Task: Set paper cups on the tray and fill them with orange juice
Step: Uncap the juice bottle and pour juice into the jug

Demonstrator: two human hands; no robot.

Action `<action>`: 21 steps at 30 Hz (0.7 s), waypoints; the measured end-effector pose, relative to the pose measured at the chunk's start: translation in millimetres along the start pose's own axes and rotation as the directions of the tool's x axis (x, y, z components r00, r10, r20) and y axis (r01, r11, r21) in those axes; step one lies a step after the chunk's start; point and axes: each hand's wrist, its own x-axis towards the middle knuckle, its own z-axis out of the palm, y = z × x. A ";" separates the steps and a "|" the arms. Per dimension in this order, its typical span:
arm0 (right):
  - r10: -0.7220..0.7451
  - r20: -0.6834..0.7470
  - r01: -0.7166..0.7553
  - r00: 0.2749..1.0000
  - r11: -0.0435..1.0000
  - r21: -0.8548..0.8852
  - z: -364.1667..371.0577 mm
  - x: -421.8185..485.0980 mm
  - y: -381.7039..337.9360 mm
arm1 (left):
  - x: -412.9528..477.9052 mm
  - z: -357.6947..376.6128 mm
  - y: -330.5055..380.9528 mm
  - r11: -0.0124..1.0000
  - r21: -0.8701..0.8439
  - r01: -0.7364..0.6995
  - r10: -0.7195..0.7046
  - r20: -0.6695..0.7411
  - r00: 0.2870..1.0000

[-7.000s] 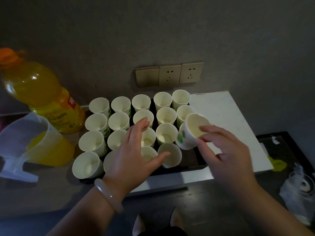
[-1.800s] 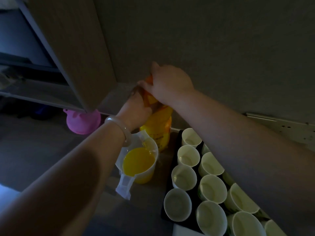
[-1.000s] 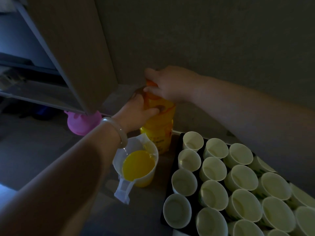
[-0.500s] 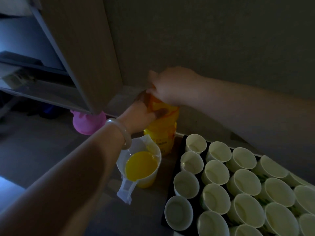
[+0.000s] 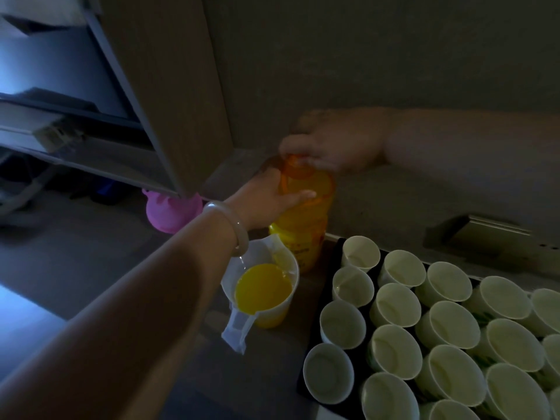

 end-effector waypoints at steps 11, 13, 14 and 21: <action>0.429 -0.052 -0.420 0.902 0.898 0.129 3.7 3.1 -27.3 | 1.8 2.0 -2.3 0.998 -0.039 0.049 -0.049 -0.015 0.999; 0.423 -0.026 -0.412 0.906 0.892 0.187 -0.7 2.1 -27.4 | 1.9 2.7 -1.6 0.998 -0.048 0.031 -0.032 -0.030 0.999; 0.417 -0.028 -0.403 0.909 0.892 0.202 -2.5 1.5 -27.5 | 2.3 3.0 -2.1 0.998 -0.054 0.017 -0.019 -0.036 0.999; 0.421 -0.050 -0.391 0.906 0.877 0.280 -4.3 -3.7 -28.6 | -0.2 1.9 3.3 0.999 -0.052 -0.015 0.013 -0.043 0.999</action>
